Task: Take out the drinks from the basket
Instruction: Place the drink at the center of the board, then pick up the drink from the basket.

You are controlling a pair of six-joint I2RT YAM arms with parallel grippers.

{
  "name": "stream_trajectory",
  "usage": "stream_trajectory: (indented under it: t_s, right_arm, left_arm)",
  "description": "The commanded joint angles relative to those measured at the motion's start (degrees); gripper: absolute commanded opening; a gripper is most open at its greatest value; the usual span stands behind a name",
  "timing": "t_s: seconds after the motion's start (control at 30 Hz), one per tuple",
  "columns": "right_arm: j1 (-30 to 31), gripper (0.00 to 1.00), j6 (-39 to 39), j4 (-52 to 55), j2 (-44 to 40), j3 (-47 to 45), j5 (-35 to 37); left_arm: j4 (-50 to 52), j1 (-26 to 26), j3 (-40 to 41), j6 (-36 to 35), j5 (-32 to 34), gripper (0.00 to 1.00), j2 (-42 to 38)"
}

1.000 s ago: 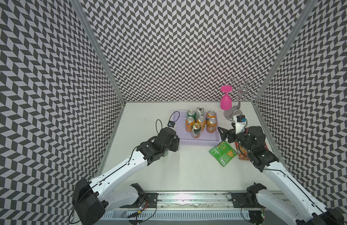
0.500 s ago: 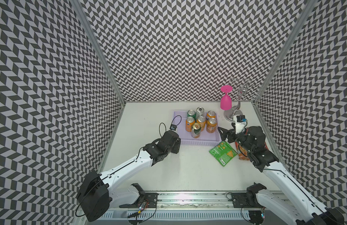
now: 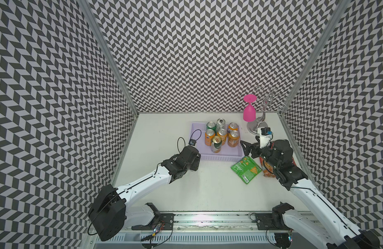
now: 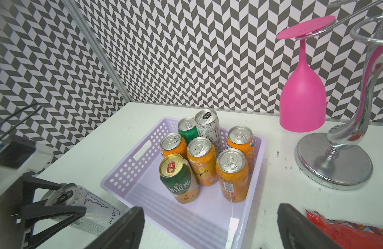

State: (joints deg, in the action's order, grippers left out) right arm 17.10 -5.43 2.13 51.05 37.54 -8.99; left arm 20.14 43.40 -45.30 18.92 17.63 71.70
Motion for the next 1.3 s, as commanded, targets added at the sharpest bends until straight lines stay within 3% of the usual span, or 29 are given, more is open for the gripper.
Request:
stream_trajectory:
  t_s: [0.0, 0.17, 0.47, 0.73, 1.27]
  right_arm:
    - [-0.2, 1.0, 0.2, -2.1, -0.2, -0.4, -0.2]
    - [-0.2, 0.99, 0.3, -2.1, -0.4, -0.3, -0.2]
    - [-0.2, 1.0, 0.3, -2.0, -0.6, -0.2, -0.2]
    - [-0.2, 1.0, 0.2, -1.9, -0.8, -0.3, 0.3]
    - [-0.2, 0.99, -0.3, -1.5, -2.9, -0.6, 3.8]
  left_arm:
    - [-4.7, 0.1, -0.1, -0.4, 1.5, 0.61, -0.3]
    - [-5.3, 0.1, 0.3, -0.6, 1.5, 0.76, -0.5]
    - [-2.8, 0.1, -3.6, -2.4, -0.7, 0.94, -2.8]
    - [-2.7, 0.0, -11.4, -6.4, -5.8, 0.99, 0.5]
    - [-1.9, 0.1, -28.7, -8.1, -11.2, 0.99, 22.4]
